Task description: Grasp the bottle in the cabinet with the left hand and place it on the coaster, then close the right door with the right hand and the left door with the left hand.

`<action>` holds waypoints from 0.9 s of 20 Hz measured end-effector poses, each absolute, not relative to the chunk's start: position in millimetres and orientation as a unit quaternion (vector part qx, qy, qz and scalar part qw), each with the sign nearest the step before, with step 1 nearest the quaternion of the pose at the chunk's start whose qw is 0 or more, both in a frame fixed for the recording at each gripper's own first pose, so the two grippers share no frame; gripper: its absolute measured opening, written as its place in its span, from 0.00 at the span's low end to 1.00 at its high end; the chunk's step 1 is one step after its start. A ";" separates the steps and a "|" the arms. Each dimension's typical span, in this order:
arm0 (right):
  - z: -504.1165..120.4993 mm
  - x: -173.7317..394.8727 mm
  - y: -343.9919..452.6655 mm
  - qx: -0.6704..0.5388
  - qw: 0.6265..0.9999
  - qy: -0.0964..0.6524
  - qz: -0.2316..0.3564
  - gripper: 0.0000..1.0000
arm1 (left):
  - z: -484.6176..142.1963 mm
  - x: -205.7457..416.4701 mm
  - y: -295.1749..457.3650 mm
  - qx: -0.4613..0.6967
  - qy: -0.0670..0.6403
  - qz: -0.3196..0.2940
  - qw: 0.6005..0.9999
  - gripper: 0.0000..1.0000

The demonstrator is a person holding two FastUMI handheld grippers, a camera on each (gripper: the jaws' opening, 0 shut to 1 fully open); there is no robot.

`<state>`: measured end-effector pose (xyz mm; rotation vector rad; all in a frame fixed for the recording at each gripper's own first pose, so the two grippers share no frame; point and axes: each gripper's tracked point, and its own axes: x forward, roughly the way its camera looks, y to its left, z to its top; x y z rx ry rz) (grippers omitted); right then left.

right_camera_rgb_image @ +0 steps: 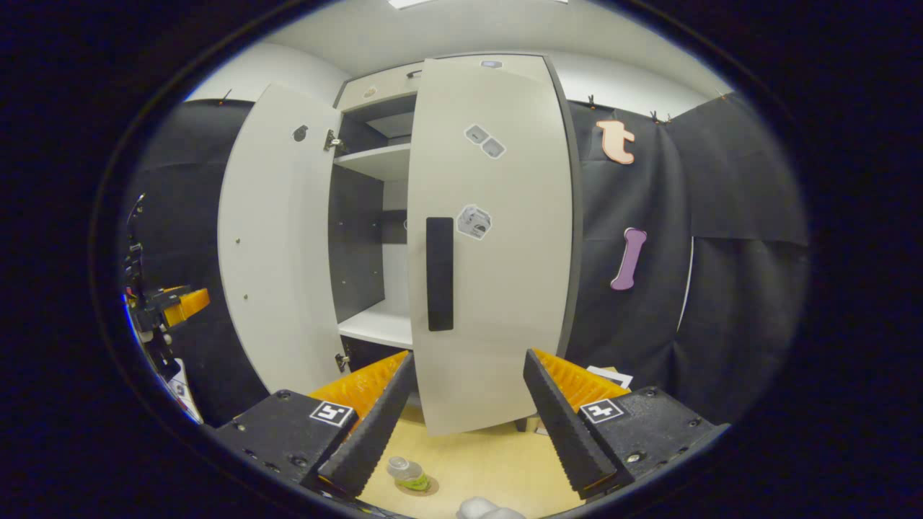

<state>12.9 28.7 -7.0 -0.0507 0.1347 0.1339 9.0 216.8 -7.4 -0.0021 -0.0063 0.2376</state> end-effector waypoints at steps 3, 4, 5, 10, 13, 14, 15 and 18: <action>-4.6 4.6 23.8 -0.035 0.995 0.072 0.057 0.95 | 0.0 24.6 242.5 0.001 -0.007 0.134 0.991 0.97; -3.4 2.7 21.9 -0.038 0.995 0.072 0.052 0.95 | 5.0 30.1 248.1 -0.001 -0.013 0.136 0.991 0.97; -2.9 1.4 21.0 -0.039 0.995 0.072 0.049 0.95 | 8.9 34.6 251.1 -0.002 -0.018 0.136 0.991 0.97; -6.3 -8.7 19.2 -0.034 0.995 0.082 0.045 0.95 | 19.7 58.6 249.6 -0.009 -0.024 0.127 0.992 0.97; -5.6 -13.8 16.0 -0.032 0.995 0.081 0.040 0.95 | 25.3 69.5 246.4 -0.011 -0.027 0.122 0.992 0.97; -5.3 -15.0 14.7 -0.030 0.996 0.080 0.039 0.95 | 25.5 71.2 243.3 -0.010 -0.026 0.118 0.993 0.97; -6.2 -16.2 14.2 -0.029 0.996 0.080 0.038 0.95 | 25.4 73.6 240.1 -0.010 -0.025 0.115 0.993 0.97; -8.4 -17.1 12.7 -0.020 0.996 0.083 0.039 0.95 | 24.4 80.2 231.4 -0.007 -0.024 0.103 0.994 0.97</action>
